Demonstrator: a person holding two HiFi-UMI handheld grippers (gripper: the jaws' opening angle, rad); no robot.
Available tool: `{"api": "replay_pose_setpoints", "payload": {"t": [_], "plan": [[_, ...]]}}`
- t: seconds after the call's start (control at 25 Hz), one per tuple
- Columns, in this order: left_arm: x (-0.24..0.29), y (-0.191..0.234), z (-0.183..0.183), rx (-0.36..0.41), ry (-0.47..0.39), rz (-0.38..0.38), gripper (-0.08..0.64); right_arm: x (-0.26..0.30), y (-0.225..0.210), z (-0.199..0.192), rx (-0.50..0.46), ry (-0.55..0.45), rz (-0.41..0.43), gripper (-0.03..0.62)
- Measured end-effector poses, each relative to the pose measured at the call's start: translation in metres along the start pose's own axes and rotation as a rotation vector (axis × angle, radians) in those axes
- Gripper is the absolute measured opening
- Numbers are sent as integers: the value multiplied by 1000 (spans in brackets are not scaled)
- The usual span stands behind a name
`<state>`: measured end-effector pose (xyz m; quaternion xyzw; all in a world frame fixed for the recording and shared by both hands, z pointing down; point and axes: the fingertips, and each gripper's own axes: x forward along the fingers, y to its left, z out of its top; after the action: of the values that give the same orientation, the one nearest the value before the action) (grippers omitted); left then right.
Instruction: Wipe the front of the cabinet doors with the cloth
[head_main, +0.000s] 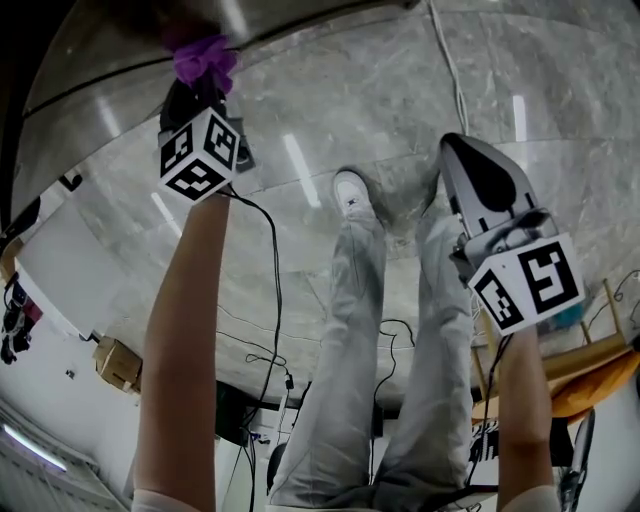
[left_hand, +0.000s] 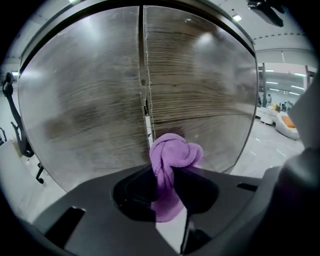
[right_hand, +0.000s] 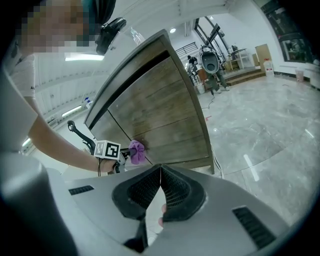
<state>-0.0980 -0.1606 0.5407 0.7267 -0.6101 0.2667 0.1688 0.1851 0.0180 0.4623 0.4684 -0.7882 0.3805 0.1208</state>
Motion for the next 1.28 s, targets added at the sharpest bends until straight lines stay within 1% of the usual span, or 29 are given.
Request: {"api": "replay_pose_setpoints", "payload": {"t": [0.16,0.24,0.28,0.36,0.44,0.56,0.68,0.8,0.88,1.0,1.08,1.28], "plan": [[-3,0,1,24,11,36,104,-5,-12,12,1,-15,5,28],[-4,-13,-1,26,16,46,104,-9,-23,14,9,-19,2,28],[-5,-24,-4,30,20,37,104,-11,-30,15,16,-19,0,28],[-3,-59,-10,54,31,-15,104,-16,-41,15,30,-20,-3,28],[3,-103,-17,81,41,-92,104,-20,-52,13,41,-18,-3,28],[18,-168,-26,72,52,-177,104,-28,-72,8,44,-7,-4,28],[38,-222,-30,28,56,-216,104,-38,-98,-1,52,-1,-19,28],[61,-263,-37,-23,55,-236,104,-50,-123,-14,69,0,-56,28],[75,-284,-42,-24,55,-258,104,-55,-137,-23,80,-4,-83,28],[93,-308,-52,5,59,-289,104,-61,-153,-37,101,-12,-121,28],[105,-316,-58,16,58,-296,104,-62,-161,-47,120,-17,-138,28],[129,-318,-68,19,47,-298,104,-58,-170,-74,152,-26,-168,28]]}}
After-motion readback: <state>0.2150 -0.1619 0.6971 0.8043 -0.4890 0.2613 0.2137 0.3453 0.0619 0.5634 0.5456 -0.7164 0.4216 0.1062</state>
